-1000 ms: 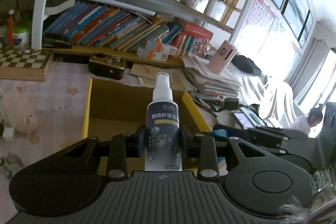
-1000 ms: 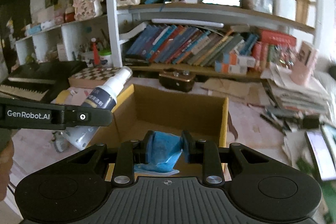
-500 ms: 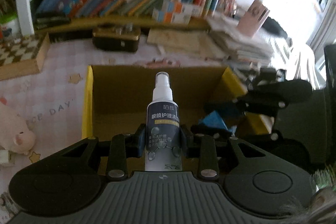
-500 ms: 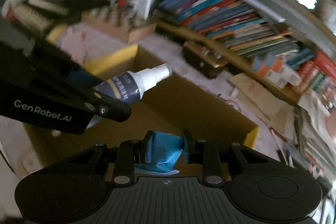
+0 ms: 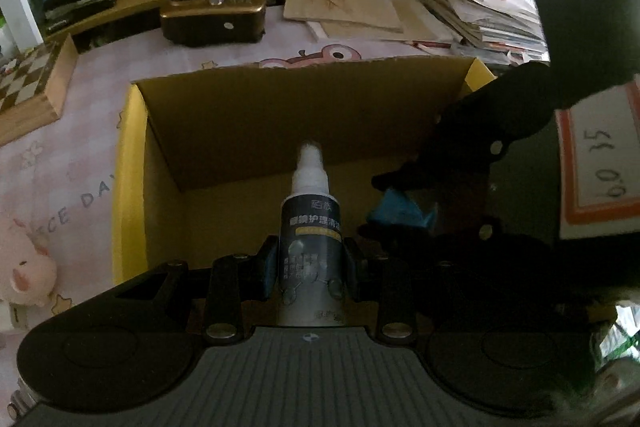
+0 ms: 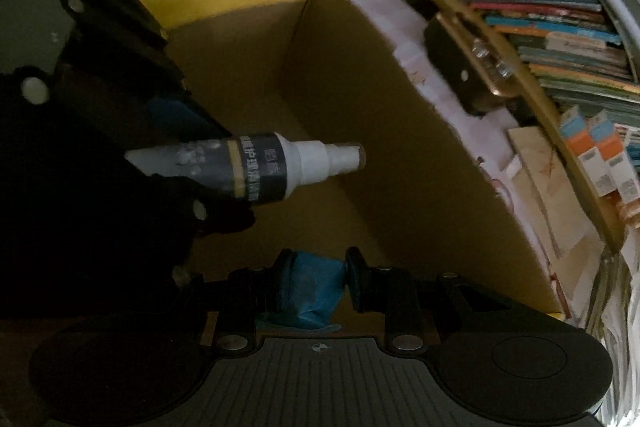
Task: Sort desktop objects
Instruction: 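Lower the spray bottle and blue cloth into the yellow box and open both tools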
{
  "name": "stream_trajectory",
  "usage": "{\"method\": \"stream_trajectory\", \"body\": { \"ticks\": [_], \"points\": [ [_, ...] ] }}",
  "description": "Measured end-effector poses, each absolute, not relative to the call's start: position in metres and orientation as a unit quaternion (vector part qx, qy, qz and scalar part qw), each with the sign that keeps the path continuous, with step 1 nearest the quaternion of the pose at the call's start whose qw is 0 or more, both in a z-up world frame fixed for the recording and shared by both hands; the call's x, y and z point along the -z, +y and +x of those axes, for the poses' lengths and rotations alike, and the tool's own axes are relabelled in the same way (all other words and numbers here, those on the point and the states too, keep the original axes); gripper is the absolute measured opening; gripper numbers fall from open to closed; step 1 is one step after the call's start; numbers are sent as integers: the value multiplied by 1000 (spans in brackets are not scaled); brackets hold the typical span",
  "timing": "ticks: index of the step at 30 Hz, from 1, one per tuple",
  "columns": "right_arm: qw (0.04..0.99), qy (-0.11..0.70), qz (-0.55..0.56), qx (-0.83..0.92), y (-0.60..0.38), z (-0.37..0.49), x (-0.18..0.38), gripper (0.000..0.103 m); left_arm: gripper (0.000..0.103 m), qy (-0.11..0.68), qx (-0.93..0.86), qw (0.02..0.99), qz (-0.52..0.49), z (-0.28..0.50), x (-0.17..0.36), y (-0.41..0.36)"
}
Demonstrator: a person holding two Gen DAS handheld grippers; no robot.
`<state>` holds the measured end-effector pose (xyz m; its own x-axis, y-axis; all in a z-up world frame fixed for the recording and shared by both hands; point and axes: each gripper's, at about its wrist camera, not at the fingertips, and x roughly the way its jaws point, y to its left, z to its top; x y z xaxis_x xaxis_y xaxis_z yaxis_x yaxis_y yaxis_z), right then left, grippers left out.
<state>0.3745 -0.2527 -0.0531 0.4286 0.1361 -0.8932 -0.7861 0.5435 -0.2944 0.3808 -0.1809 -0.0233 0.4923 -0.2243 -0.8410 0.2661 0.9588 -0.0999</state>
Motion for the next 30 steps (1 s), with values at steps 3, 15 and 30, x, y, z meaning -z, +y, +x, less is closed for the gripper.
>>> {"method": "stream_trajectory", "body": {
  "ticks": [3, 15, 30],
  "points": [
    [747, 454, -381, -303, -254, 377, 57, 28, 30, 487, 139, 862, 23, 380, 24, -183],
    [715, 452, -418, -331, -273, 375, 64, 28, 29, 500, 137, 855, 12, 376, 27, -205],
    [782, 397, -351, -328, -290, 354, 22, 45, 66, 357, 119, 927, -12, 321, -37, -181]
  ]
}}
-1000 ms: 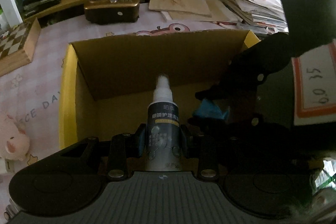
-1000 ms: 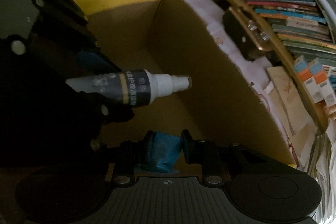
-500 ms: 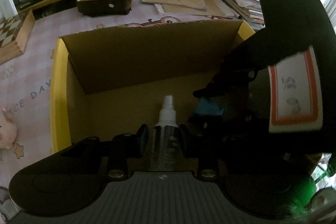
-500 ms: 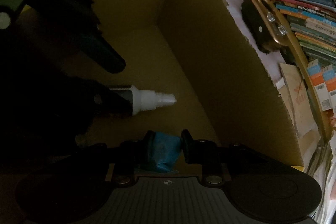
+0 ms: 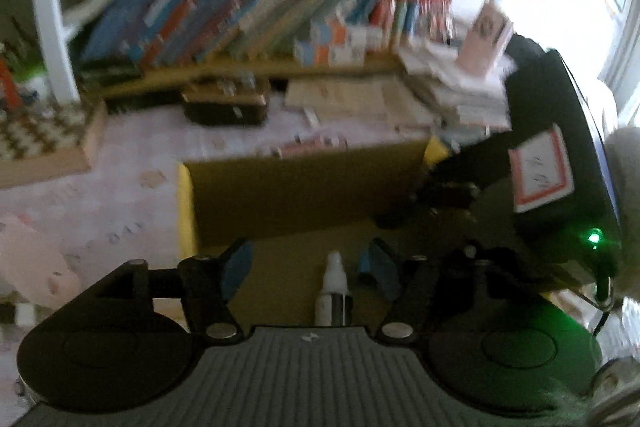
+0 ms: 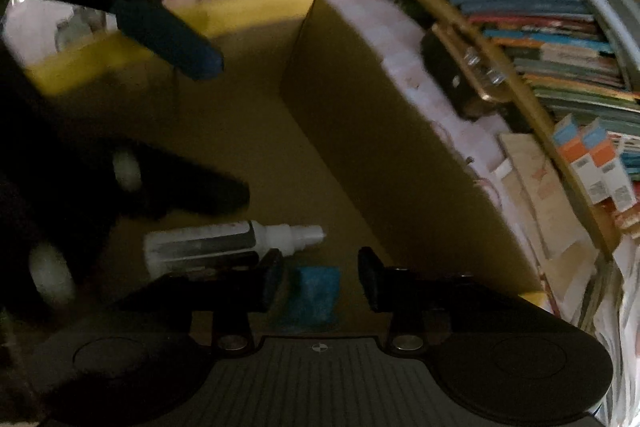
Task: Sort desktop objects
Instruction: 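Lower the spray bottle and blue cloth into the yellow box and open both tools, then lift both open tools out of the box and back toward the table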
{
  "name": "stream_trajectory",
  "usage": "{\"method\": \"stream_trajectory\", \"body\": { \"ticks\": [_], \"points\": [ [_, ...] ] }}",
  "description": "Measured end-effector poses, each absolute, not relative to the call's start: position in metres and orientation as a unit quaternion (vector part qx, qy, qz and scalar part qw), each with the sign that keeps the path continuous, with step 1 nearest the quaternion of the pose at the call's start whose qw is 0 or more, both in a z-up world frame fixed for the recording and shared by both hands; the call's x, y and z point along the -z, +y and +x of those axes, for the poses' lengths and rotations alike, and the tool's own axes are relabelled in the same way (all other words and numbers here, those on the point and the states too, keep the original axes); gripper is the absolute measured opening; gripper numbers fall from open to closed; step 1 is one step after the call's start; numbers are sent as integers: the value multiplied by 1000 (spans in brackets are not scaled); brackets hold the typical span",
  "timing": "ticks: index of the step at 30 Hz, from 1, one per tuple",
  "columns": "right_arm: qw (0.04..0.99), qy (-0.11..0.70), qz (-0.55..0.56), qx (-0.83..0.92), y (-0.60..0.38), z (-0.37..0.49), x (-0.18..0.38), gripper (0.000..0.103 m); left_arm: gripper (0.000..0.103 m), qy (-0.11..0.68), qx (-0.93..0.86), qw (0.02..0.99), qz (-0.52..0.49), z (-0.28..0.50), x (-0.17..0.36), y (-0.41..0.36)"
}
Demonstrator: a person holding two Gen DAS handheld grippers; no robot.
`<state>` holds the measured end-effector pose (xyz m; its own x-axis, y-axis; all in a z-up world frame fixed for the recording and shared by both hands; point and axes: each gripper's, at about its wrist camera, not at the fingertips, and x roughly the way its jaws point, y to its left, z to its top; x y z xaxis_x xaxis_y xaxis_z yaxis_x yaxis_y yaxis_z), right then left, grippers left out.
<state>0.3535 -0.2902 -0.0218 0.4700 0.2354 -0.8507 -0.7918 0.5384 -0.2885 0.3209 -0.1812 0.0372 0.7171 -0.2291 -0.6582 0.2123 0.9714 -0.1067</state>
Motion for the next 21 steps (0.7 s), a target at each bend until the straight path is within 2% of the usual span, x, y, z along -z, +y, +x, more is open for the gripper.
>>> {"method": "stream_trajectory", "body": {
  "ticks": [3, 11, 14, 21],
  "points": [
    [805, 376, -326, -324, -300, 342, 3, 50, 70, 319, 105, 941, -23, 304, -58, -171],
    [861, 333, -253, -288, -326, 305, -35, 51, 83, 264, 85, 960, -40, 255, -84, -155],
    [889, 312, -218, -257, -336, 289, -44, 55, 88, 255, 74, 963, -37, 238, -82, -151],
    [937, 274, -131, -173, -348, 246, -51, 56, 90, 236, 44, 969, -53, 198, -74, -133]
  ]
}}
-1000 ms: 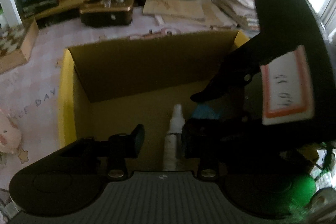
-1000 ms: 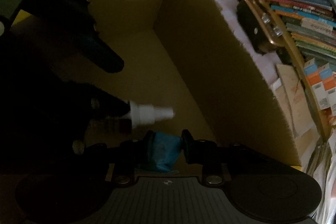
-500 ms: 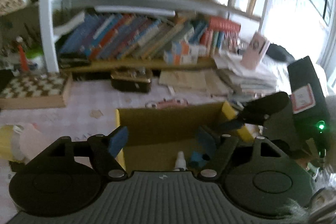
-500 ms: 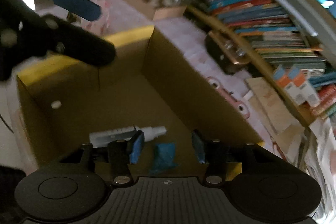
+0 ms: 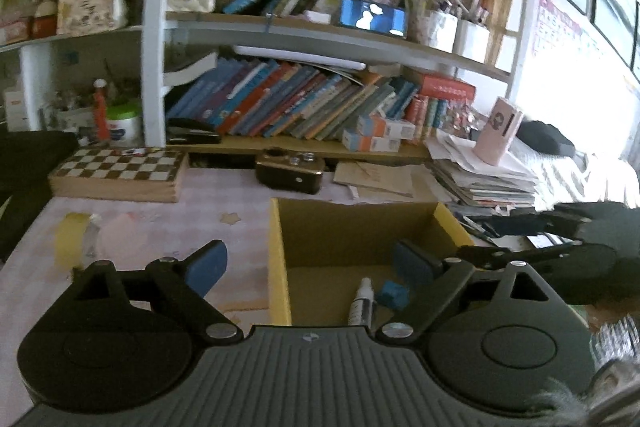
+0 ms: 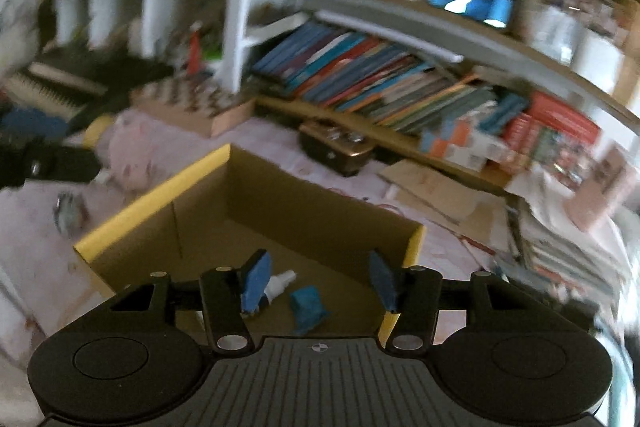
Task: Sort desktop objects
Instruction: 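Lift both open tools out of the box and back toward the table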
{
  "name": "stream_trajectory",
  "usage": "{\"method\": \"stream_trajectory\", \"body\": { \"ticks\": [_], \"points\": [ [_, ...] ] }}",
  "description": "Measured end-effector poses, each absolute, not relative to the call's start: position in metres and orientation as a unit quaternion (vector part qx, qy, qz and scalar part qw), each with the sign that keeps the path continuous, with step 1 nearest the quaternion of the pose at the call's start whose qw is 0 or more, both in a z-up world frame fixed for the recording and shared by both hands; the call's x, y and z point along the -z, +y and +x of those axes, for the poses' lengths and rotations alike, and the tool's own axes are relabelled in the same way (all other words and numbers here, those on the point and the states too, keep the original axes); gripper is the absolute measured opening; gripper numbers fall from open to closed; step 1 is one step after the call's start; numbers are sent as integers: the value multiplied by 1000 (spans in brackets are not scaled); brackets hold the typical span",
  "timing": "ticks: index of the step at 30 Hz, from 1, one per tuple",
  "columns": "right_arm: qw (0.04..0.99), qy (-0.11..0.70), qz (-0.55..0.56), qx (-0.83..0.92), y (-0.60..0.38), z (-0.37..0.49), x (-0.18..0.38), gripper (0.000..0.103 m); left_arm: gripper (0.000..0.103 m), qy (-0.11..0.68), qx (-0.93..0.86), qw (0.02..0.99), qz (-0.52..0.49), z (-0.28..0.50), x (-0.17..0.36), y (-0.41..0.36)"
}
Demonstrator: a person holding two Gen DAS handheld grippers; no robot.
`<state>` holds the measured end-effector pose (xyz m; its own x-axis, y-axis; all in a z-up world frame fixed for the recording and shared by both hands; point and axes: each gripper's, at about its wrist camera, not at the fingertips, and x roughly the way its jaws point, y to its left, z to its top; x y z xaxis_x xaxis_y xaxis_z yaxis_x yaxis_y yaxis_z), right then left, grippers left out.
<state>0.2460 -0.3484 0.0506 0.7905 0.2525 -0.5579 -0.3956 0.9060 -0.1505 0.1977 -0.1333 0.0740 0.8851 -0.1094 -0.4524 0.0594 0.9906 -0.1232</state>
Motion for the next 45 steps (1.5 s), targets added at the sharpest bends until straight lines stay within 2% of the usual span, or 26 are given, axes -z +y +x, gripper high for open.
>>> {"method": "stream_trajectory", "body": {
  "ticks": [17, 25, 28, 45],
  "points": [
    [961, 265, -40, -61, -318, 156, -31, 56, 92, 236, 44, 970, -46, 131, -48, -92],
    [955, 291, -32, -39, -284, 119, -16, 56, 95, 251, 52, 965, -48, 98, -37, -64],
    [953, 300, -32, -36, -270, 105, -10, 59, 95, 255, 55, 964, -42, 87, -33, -54],
    [940, 337, -25, -42, -205, 56, 7, 60, 95, 282, 75, 956, -38, 45, -20, -3]
  ]
}}
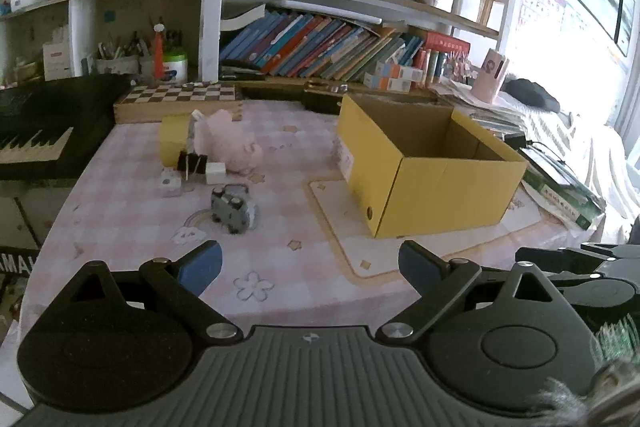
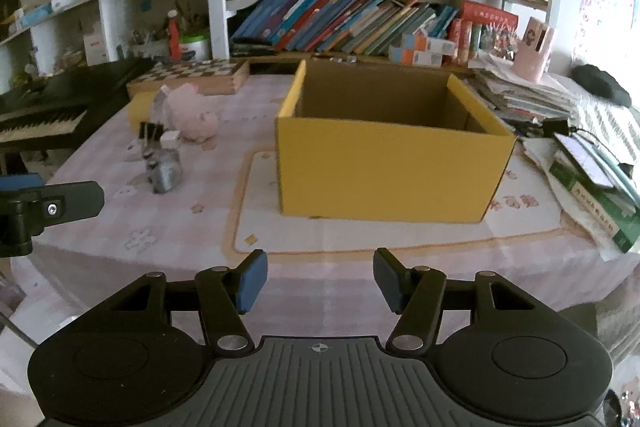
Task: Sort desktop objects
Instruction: 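Lift both open tools out of the box and back toward the table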
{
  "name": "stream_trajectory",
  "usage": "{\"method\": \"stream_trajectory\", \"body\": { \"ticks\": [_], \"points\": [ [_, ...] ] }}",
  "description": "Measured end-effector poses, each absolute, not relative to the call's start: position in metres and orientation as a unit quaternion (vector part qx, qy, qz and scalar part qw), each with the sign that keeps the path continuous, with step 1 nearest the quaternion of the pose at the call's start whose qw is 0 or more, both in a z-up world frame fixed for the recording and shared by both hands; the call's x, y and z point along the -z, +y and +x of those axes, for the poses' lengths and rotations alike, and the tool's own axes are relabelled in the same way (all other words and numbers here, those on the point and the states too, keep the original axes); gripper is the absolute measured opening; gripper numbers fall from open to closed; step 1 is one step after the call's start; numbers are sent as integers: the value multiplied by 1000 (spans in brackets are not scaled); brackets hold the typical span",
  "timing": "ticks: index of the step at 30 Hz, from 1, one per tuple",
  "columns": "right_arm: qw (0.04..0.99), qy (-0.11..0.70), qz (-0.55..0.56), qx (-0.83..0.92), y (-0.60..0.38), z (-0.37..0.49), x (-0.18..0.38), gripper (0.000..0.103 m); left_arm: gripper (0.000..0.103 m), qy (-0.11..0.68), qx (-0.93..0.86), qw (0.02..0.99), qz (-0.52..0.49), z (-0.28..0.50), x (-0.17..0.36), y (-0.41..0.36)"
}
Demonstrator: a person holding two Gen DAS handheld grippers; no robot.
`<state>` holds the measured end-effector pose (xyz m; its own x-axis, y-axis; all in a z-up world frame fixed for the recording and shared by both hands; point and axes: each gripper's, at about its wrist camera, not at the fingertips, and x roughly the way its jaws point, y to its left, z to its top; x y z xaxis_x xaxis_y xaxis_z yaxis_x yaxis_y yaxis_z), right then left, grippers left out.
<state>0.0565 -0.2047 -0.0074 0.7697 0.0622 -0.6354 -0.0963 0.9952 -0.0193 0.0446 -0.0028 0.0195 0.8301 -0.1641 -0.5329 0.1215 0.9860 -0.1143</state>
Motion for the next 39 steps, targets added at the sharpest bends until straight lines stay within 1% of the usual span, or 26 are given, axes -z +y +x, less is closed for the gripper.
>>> {"method": "stream_trajectory", "body": {
  "ticks": [6, 11, 15, 20, 39],
  "points": [
    [934, 352, -15, -51, -186, 49, 15, 60, 96, 299, 77, 951, -33, 35, -13, 10],
    [928, 368, -9, -60, -173, 46, 21, 62, 98, 316, 73, 946, -29, 31, -7, 20],
    [924, 376, -11, -70, -164, 43, 24, 66, 98, 322, 66, 944, -32, 29, -5, 28],
    [920, 384, -18, -83, -152, 43, 26, 67, 98, 328, 58, 942, -36, 24, -2, 37],
    [914, 376, -55, -144, -106, 53, 20, 70, 99, 311, 11, 949, -58, 17, -8, 76]
  ]
}}
